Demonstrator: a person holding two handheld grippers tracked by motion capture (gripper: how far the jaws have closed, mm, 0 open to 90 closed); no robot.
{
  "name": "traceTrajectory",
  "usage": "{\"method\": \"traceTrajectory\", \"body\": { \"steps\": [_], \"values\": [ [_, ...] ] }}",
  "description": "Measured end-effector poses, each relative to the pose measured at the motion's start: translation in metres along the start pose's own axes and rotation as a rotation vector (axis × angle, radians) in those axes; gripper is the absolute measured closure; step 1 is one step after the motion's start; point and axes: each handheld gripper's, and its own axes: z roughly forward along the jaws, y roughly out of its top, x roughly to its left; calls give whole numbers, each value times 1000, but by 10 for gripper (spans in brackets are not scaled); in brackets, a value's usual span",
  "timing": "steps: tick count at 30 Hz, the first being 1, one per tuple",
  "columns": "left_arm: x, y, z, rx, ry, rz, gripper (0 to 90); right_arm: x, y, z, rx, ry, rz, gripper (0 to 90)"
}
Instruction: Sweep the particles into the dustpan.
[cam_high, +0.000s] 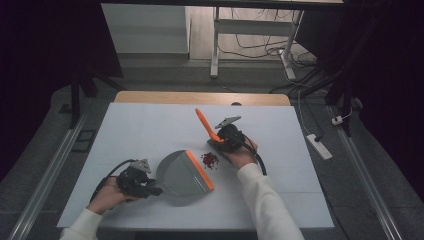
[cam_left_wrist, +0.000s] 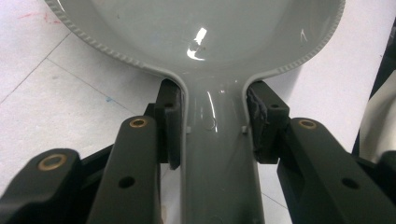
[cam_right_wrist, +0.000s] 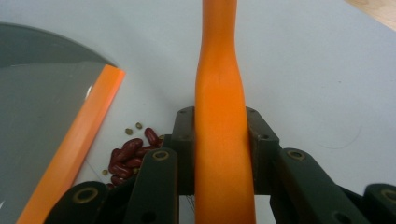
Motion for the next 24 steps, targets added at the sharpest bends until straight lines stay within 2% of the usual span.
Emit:
{"method": "traceTrajectory", "body": {
  "steps": [3, 4, 13, 14, 24],
  "values": [
    [-1, 0, 0, 0, 1, 0, 620, 6, 1, 1, 3, 7, -15, 702],
    [-1, 0, 0, 1, 2, 1, 620, 12, 1, 2, 8, 11, -35, 702],
    [-2, 0, 2, 5, 5, 1, 620, 33, 4, 4, 25, 29, -80, 701],
    [-2, 1, 2, 6, 5, 2, 620, 39, 4, 4, 24, 36, -91, 701],
    [-2, 1, 4, 10, 4, 3, 620, 59, 4, 3, -3, 92, -96, 701]
  ]
}}
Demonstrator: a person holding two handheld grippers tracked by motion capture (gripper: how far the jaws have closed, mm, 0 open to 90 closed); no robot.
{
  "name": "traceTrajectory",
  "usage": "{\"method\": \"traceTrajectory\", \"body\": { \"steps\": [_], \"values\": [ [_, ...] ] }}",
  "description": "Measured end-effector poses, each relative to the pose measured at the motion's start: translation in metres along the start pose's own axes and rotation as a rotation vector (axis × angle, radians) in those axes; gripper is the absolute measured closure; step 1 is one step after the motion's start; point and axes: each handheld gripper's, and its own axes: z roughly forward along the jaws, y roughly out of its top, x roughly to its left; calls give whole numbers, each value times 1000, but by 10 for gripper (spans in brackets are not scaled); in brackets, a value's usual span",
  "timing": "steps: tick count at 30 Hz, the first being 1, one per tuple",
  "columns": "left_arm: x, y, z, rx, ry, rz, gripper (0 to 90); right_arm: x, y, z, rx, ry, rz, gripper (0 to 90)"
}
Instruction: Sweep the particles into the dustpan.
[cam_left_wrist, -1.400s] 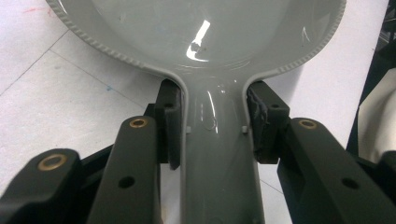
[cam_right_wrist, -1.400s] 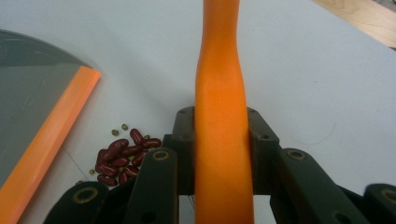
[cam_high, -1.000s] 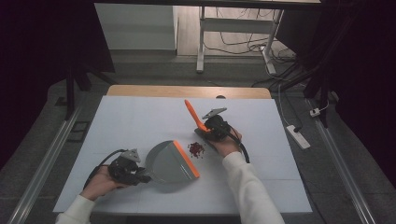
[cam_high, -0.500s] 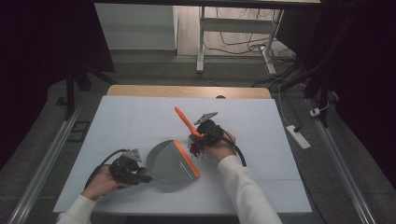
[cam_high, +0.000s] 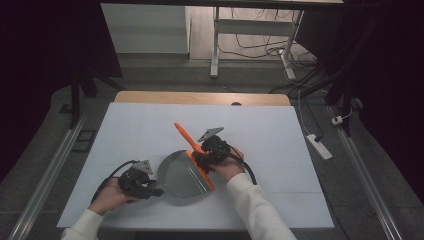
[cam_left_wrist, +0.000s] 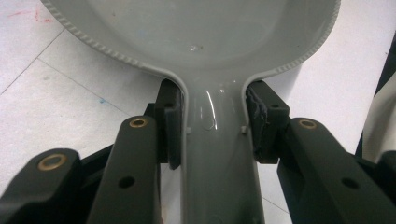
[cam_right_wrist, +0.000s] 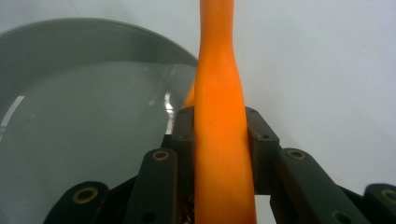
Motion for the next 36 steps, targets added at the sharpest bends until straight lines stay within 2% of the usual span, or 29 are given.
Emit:
{"method": "traceTrajectory", "body": {
  "steps": [2, 5, 7, 8, 11, 15, 20, 24, 26, 27, 29, 32, 36],
  "values": [
    [0, 0, 0, 0, 1, 0, 620, 4, 1, 0, -4, 3, -14, 702],
    [0, 0, 0, 0, 1, 0, 620, 11, 2, -3, -36, 67, 14, 702],
    [0, 0, 0, 0, 0, 0, 620, 15, 4, -4, -57, 106, 19, 702],
    [0, 0, 0, 0, 0, 0, 620, 17, 6, -6, -67, 109, 10, 702],
    [0, -1, 0, 0, 0, -1, 620, 18, 9, -14, -110, 100, 8, 702],
    [0, -1, 1, 1, 1, 0, 620, 5, 7, -26, -125, 43, 28, 702],
    [0, -1, 1, 1, 0, -3, 620, -14, -2, -30, -94, -34, 56, 702],
    [0, -1, 2, 0, 0, -4, 620, -24, -5, -16, -19, -68, 61, 702],
    [-1, -1, 1, -2, 1, -3, 620, -24, -4, -6, 10, -61, 67, 702],
    [-1, -1, 1, -2, 1, -3, 620, -20, -3, -1, 11, -40, 64, 703],
    [0, -1, 1, -2, -1, -4, 620, -17, -2, 0, 10, -35, 61, 703],
    [-1, -1, 2, -3, 0, -5, 620, -6, 1, 2, 23, -24, 41, 702],
    [-1, -1, 2, -2, 0, -5, 620, 7, 1, 0, 10, 22, 45, 702]
  ]
}}
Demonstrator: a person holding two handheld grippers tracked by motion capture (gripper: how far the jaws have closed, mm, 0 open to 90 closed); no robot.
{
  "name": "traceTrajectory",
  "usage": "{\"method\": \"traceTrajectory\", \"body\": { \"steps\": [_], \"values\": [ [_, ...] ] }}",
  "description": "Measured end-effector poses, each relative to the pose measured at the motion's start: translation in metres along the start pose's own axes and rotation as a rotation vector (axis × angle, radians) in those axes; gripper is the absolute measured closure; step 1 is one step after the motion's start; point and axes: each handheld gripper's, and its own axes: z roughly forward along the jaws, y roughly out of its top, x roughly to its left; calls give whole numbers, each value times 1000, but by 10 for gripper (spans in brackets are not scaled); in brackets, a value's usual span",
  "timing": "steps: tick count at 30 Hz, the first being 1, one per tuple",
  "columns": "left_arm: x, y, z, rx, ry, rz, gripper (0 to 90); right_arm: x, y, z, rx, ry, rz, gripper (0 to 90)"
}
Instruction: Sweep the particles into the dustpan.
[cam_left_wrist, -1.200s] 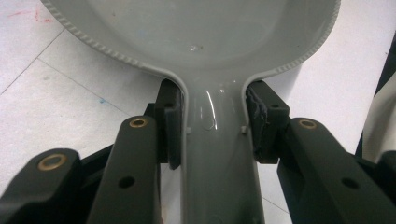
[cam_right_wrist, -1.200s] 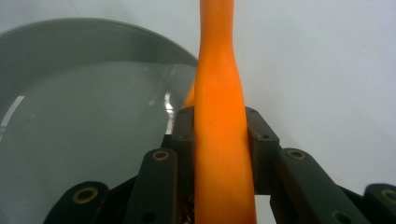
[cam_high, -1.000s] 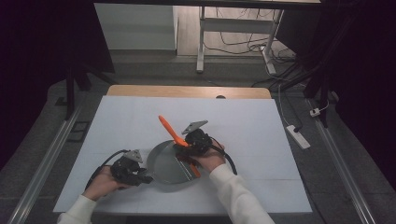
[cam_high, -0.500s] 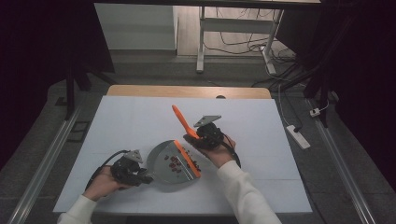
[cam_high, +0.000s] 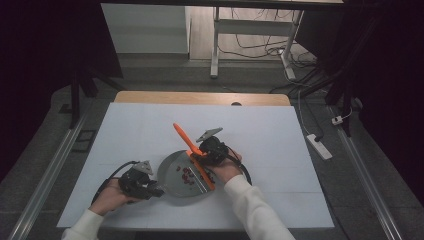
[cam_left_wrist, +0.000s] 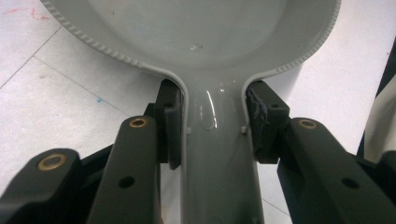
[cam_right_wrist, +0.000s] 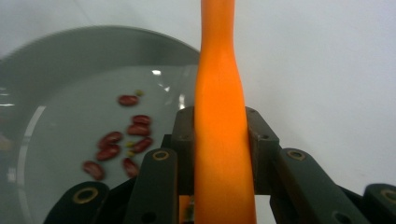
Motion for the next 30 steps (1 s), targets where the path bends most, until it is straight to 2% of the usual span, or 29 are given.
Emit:
{"method": "traceTrajectory", "body": {
  "steps": [1, 4, 6, 9, 13, 18, 24, 30],
  "values": [
    [0, 0, 1, 1, 0, -1, 620, 3, 0, -1, -11, 10, 2, 703],
    [0, 0, 1, 1, 1, -1, 620, 9, 3, -4, -44, 85, 15, 703],
    [0, 0, 0, 2, 2, 3, 620, 12, 5, -9, -73, 90, -13, 702],
    [-1, -1, 0, -1, 4, 0, 619, 8, 5, -20, -108, 57, 1, 702],
    [0, -1, 1, 0, -1, 2, 620, -7, -6, -37, -128, 2, 40, 702],
    [-1, -1, 1, -2, -2, 2, 620, -17, -25, -51, -119, -57, 53, 702],
    [-3, -3, -1, -1, -2, 6, 620, -21, -40, -55, -117, -79, 75, 702],
    [-5, -4, -2, 2, -5, 15, 620, -23, -44, -52, -93, -107, 77, 702]
  ]
}}
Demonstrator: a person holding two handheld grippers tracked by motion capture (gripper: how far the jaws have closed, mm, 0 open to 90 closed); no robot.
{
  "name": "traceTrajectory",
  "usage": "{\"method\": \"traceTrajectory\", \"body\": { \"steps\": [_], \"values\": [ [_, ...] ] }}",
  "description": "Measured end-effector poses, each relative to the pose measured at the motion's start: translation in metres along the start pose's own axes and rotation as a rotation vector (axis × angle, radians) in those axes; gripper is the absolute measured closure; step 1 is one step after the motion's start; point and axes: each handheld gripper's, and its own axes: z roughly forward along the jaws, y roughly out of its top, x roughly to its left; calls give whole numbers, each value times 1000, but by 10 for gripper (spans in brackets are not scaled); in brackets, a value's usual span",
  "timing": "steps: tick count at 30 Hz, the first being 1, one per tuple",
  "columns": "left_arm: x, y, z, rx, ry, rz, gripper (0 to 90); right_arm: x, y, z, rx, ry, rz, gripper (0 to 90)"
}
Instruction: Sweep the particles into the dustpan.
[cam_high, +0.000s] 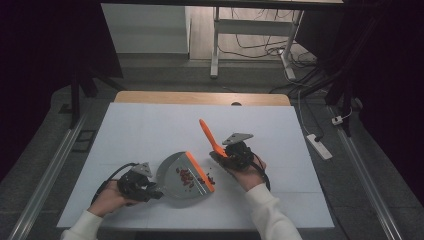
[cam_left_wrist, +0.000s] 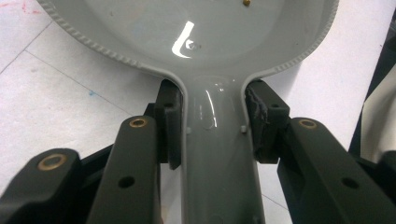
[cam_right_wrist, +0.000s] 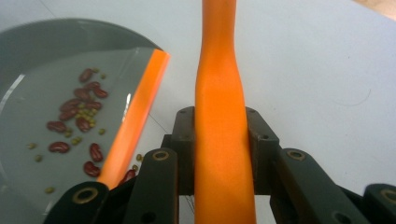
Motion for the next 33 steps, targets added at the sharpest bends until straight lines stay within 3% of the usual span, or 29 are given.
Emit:
{"method": "traceTrajectory", "body": {
  "steps": [8, 16, 19, 21, 24, 26, 29, 33],
  "values": [
    [-2, -1, 0, 1, 0, 1, 619, 6, 1, 19, 56, 10, -7, 702],
    [-5, -1, 1, 3, 4, 0, 620, 37, 3, 23, 57, 12, -51, 699],
    [-5, 0, 1, 4, 2, -1, 619, 47, 4, 24, 38, 67, -29, 700],
    [-5, -1, 1, 2, 2, -2, 619, 53, 7, 26, 23, 79, -33, 700],
    [-5, -1, 1, 2, 3, -1, 619, 58, 13, 25, -9, 176, 7, 702],
    [-5, -1, 1, 1, -1, -1, 619, 62, 17, 22, -34, 198, 0, 702],
    [-5, -1, 1, 2, -1, 0, 619, 59, 21, 13, -62, 184, -5, 702],
    [-5, -1, 2, 0, 0, -1, 620, 41, 17, 2, -63, 117, 14, 702]
  ]
}}
